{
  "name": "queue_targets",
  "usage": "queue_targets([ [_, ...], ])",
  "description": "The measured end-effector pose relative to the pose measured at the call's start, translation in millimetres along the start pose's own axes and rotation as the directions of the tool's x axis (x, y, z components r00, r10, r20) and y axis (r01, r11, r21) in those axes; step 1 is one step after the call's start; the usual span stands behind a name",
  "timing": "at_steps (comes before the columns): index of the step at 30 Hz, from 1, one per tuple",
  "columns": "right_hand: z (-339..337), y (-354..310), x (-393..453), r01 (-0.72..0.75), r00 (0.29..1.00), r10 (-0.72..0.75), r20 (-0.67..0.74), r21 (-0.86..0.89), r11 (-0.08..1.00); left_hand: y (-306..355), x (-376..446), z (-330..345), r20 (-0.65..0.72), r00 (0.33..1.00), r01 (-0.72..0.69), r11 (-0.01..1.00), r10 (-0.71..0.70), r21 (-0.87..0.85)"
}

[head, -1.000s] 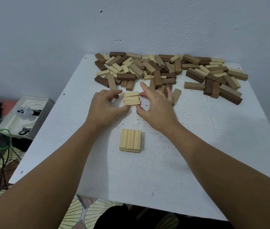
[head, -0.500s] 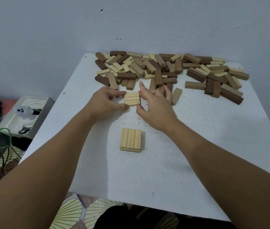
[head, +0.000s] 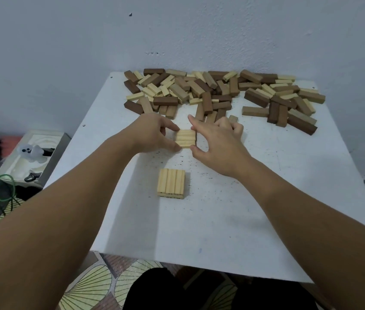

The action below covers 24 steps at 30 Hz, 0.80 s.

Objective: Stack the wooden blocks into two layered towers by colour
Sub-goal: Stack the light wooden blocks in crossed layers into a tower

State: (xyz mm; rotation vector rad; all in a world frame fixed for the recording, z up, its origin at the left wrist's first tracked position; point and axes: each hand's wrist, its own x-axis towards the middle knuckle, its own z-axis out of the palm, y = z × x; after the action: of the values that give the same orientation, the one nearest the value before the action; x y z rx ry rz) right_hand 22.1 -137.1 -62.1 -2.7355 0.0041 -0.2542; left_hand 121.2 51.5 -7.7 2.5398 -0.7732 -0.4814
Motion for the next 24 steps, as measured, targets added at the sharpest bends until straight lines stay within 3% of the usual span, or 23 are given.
queue_targets([
  [7,-27.9,29.0,-57.5,-0.103,0.995,0.103,0.006,0.011,0.995,60.6,-4.5,23.6,0.11,0.993,-0.043,0.994,0.032,0.101],
  [13,-45.0,47.2,-115.9,-0.195,0.981,0.195,0.004,0.051,0.98,109.1,-27.8,58.4,0.11,0.993,-0.069,0.983,0.05,0.173],
  [24,-52.4,42.0,-188.1,-0.23,0.973,0.228,0.034,0.158,0.96,124.7,-97.1,105.2,0.064,0.998,-0.01,0.999,0.012,-0.035],
])
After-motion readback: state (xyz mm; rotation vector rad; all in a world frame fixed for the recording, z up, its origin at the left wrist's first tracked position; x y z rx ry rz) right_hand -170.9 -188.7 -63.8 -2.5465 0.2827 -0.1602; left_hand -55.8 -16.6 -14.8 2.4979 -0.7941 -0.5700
